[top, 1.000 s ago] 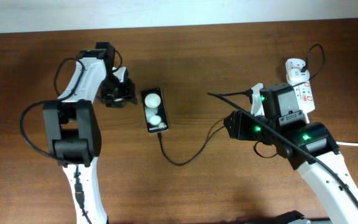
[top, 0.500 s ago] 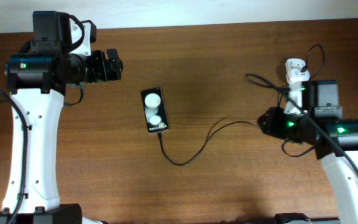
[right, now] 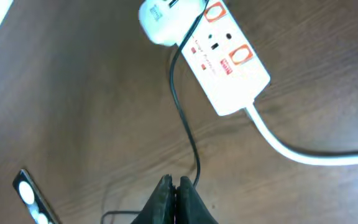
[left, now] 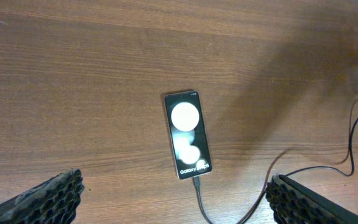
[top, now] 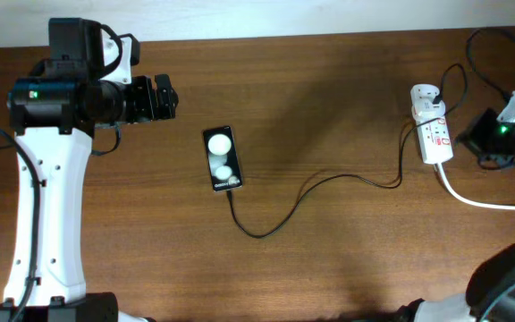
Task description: Plug charger to phone and switch on socket
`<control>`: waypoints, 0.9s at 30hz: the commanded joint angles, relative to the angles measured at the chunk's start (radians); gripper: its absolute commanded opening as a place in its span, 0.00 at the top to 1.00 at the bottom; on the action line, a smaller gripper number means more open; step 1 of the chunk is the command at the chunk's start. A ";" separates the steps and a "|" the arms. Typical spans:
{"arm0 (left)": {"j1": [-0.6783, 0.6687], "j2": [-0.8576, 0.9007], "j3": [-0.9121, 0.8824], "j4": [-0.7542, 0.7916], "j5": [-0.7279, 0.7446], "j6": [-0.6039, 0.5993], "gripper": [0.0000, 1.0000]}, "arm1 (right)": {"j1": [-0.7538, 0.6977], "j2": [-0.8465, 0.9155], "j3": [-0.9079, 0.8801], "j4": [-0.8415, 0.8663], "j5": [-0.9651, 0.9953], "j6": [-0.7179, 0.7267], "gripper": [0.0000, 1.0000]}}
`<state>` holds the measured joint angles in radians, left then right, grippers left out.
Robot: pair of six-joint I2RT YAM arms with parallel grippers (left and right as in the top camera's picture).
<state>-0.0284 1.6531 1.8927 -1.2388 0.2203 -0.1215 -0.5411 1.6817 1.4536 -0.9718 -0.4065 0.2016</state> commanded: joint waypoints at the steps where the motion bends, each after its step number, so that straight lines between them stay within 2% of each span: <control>1: -0.001 -0.010 0.004 -0.005 -0.008 0.002 0.01 | -0.044 0.104 0.022 0.099 -0.089 -0.011 0.93; 6: -0.001 -0.010 0.004 -0.004 -0.008 0.002 0.01 | -0.050 0.227 0.022 0.285 -0.102 0.056 0.94; 14: -0.001 -0.010 0.004 -0.003 -0.008 0.002 0.01 | -0.048 0.340 0.023 0.455 -0.083 0.196 0.96; 20: -0.001 -0.010 0.004 0.000 -0.008 0.002 0.01 | -0.035 0.360 0.024 0.504 -0.078 0.243 0.96; 27: -0.001 -0.010 0.004 0.007 -0.008 0.002 0.01 | -0.003 0.472 0.084 0.506 -0.076 0.264 0.96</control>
<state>-0.0284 1.6531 1.8927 -1.2346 0.2192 -0.1211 -0.5552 2.1193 1.5043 -0.4671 -0.4881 0.4500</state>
